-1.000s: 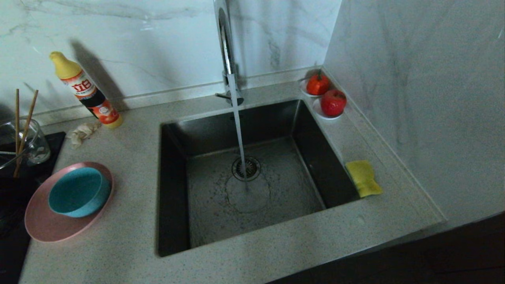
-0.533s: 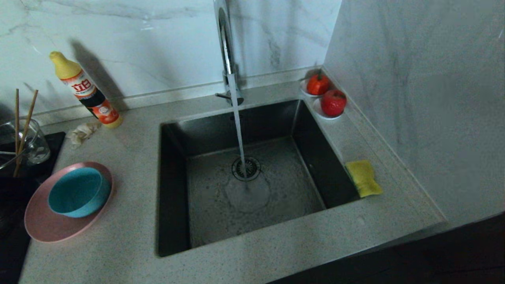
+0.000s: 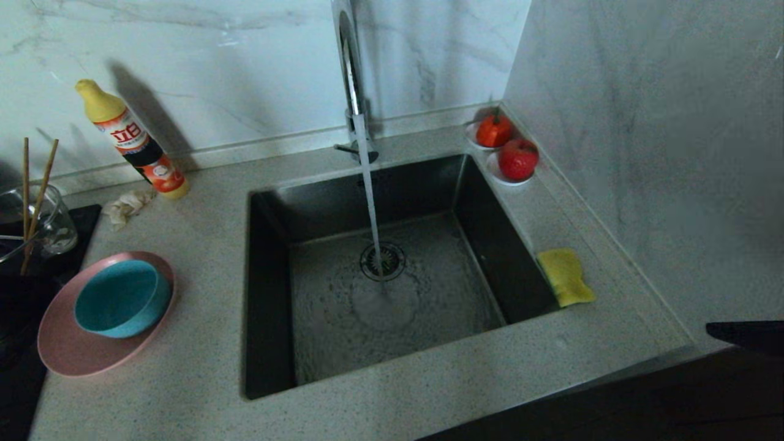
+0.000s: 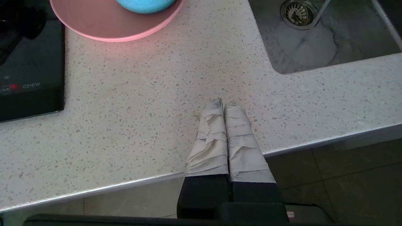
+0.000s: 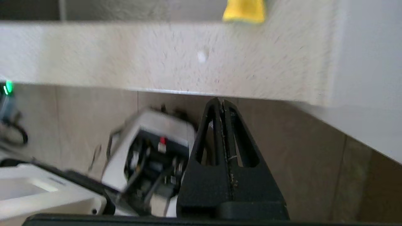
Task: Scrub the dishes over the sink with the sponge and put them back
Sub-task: Pick up a bowl and the sponge
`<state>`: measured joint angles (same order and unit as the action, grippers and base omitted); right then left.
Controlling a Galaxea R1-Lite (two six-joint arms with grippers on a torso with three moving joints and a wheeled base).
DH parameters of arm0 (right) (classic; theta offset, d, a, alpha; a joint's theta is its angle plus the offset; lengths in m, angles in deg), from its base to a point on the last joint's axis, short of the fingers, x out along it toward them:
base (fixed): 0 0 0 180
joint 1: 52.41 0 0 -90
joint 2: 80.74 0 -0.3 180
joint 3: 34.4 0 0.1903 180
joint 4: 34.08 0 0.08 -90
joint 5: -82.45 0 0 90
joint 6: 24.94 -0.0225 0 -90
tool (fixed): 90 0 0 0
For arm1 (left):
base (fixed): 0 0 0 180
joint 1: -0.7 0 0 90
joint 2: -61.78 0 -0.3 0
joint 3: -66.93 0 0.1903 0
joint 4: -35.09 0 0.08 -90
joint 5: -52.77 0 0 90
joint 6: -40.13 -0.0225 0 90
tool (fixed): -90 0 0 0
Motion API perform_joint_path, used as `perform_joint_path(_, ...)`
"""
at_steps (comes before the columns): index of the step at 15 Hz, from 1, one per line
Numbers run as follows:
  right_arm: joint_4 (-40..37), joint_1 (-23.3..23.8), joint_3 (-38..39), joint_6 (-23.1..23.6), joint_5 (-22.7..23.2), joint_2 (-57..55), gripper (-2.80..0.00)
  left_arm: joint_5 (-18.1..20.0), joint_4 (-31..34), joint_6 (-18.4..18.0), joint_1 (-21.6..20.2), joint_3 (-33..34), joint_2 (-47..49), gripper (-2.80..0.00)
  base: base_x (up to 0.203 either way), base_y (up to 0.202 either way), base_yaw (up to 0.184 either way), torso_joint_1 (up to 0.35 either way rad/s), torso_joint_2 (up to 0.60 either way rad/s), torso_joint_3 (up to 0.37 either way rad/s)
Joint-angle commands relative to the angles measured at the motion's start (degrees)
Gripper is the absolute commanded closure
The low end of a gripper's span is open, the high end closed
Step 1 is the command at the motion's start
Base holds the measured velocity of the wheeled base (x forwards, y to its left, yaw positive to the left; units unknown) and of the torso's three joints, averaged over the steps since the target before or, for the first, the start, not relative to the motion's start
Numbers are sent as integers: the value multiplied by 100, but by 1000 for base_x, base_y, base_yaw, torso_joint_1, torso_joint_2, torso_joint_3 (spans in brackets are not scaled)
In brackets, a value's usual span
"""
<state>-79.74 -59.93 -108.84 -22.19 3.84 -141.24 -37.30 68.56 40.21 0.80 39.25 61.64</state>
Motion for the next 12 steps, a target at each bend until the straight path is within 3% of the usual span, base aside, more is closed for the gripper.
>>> perform_joint_path(1,14,-555,-48,-229,-286,-792,0,-1,3,1,-1,1,5,0,0,0,0,0,0,0)
perform_joint_path(7,311,-795,6,-629,-850,-1634,0,-1,1,1,-1,1,5,0,0,0,0,0,0,0)
perform_joint_path(12,322,-795,85,-635,-896,-1904,0,-1,1,1,-1,1,3,0,0,0,0,0,0,0)
